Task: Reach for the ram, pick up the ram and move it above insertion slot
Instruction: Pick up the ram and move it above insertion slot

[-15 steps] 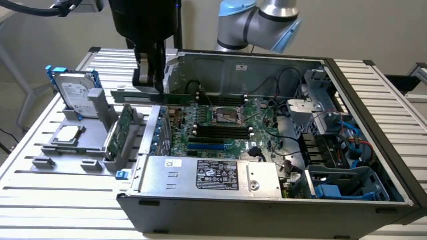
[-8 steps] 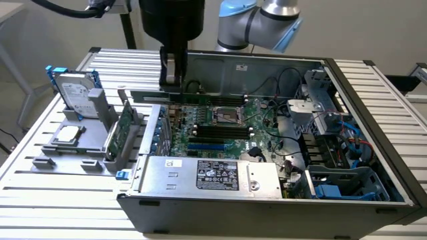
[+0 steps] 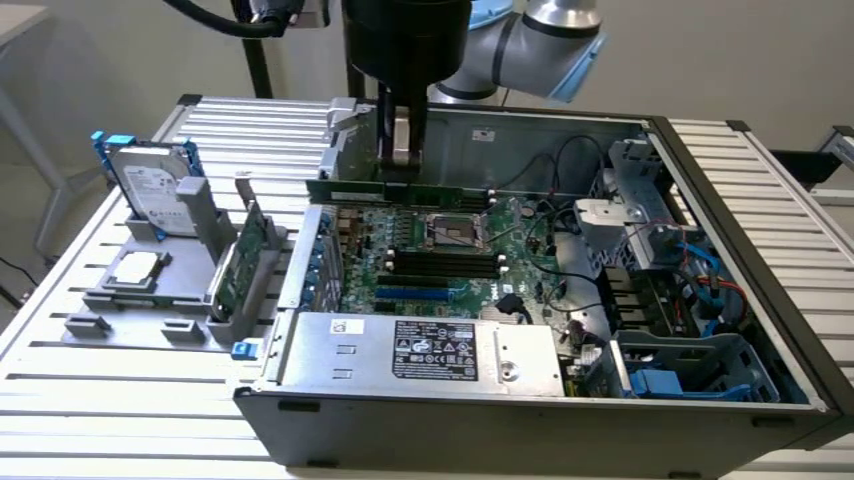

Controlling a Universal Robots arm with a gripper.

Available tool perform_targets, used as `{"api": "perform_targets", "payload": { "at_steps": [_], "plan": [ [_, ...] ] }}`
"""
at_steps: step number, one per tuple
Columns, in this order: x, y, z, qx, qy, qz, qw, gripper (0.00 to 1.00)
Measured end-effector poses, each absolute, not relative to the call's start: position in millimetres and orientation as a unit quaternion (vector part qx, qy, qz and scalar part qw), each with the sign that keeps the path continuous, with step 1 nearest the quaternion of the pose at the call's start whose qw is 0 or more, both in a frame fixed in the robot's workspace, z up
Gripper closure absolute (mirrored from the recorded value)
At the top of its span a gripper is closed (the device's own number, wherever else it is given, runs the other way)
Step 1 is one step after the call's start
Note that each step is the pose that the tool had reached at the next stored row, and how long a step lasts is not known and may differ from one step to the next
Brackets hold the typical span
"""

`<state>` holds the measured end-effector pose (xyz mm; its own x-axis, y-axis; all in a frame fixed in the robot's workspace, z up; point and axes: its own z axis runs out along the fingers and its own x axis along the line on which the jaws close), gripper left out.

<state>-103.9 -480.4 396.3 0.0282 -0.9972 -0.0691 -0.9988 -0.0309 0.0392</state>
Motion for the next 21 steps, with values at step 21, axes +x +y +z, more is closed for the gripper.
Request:
{"api": "perform_targets", "payload": {
  "at_steps": [21],
  "plan": [
    [-55, -446, 391, -0.717, 0.696, 0.038, 0.01, 0.87]
  ]
}}
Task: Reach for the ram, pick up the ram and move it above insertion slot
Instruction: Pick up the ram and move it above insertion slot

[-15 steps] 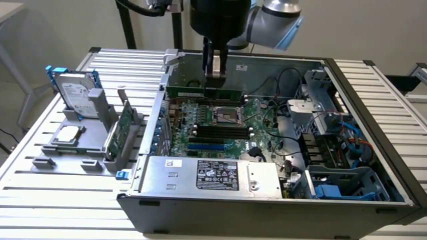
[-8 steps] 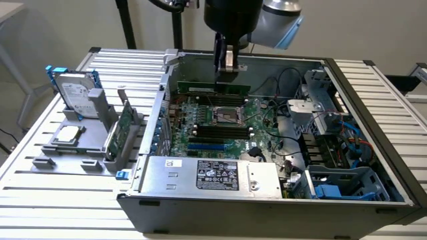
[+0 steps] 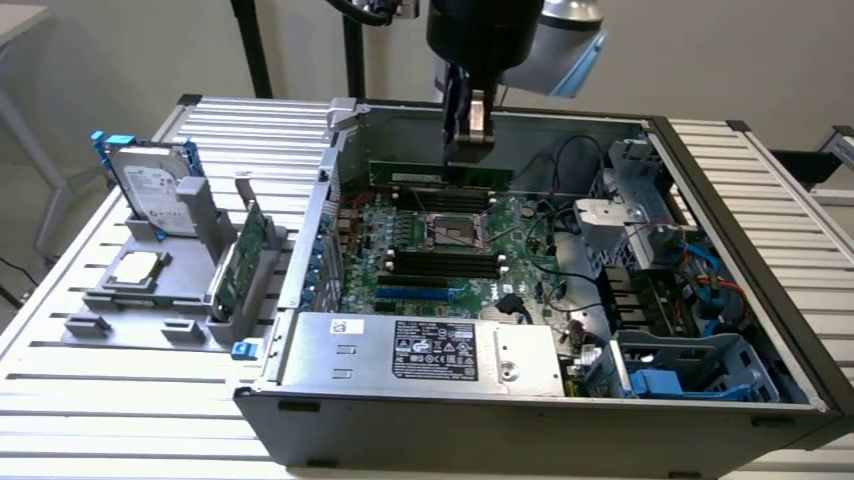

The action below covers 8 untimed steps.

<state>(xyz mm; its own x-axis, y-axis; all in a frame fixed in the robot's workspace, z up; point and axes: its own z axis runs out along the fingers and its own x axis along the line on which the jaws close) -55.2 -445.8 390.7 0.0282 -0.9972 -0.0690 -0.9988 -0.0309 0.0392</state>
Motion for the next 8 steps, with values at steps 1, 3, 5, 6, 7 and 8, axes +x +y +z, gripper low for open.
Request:
{"api": "perform_targets", "payload": {
  "at_steps": [1, 3, 5, 6, 7, 8],
  "plan": [
    [-53.6, -444.8, 390.5, -0.717, 0.696, 0.038, 0.01, 0.87],
    [-50.5, -442.8, 390.2, -0.717, 0.696, 0.038, 0.01, 0.87],
    [-49.0, -442.4, 390.1, -0.717, 0.696, 0.038, 0.01, 0.87],
    [-48.8, -442.4, 390.1, -0.717, 0.696, 0.038, 0.01, 0.87],
    [-48.7, -442.3, 390.1, -0.717, 0.696, 0.038, 0.01, 0.87],
    [-48.7, -442.3, 390.1, -0.717, 0.696, 0.038, 0.01, 0.87]
  ]
}}
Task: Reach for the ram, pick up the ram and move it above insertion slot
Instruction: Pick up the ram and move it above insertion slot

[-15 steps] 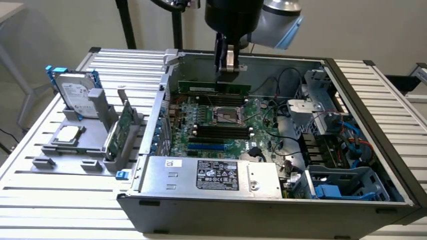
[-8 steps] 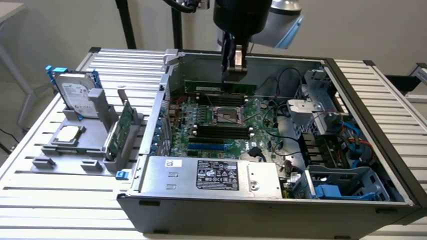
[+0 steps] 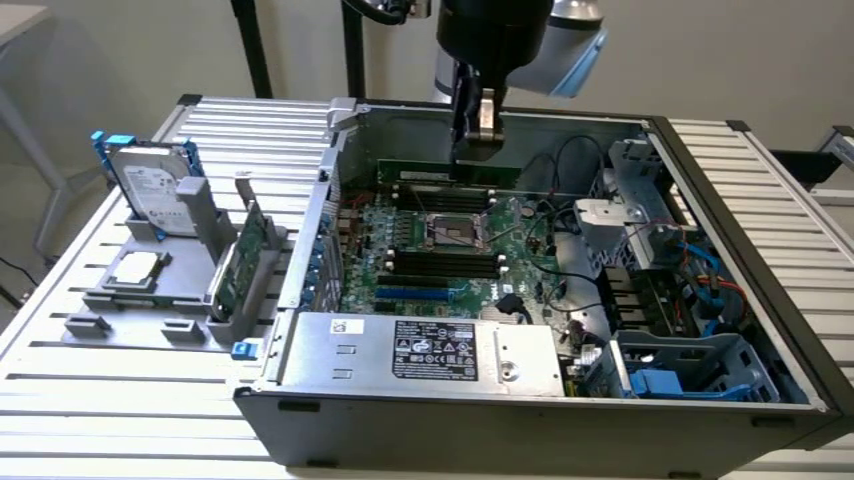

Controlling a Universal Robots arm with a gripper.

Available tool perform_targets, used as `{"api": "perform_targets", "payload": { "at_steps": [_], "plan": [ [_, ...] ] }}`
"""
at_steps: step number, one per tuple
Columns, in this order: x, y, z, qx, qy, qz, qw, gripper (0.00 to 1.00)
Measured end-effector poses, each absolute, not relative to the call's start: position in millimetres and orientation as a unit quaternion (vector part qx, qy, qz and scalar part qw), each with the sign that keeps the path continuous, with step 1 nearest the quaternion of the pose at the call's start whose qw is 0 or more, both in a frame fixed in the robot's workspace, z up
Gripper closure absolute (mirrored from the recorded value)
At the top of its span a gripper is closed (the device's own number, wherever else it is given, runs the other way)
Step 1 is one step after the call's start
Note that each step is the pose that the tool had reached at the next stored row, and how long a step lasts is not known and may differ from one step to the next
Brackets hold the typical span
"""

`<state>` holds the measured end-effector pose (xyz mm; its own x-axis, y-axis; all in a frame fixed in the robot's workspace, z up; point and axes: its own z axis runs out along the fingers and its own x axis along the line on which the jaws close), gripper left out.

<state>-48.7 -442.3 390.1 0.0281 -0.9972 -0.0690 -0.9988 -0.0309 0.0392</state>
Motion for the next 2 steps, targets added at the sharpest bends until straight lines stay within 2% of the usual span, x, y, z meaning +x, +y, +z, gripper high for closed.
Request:
{"api": "perform_targets", "payload": {
  "at_steps": [2],
  "plan": [
    [-48.7, -442.3, 390.1, -0.717, 0.696, 0.038, 0.01, 0.87]
  ]
}}
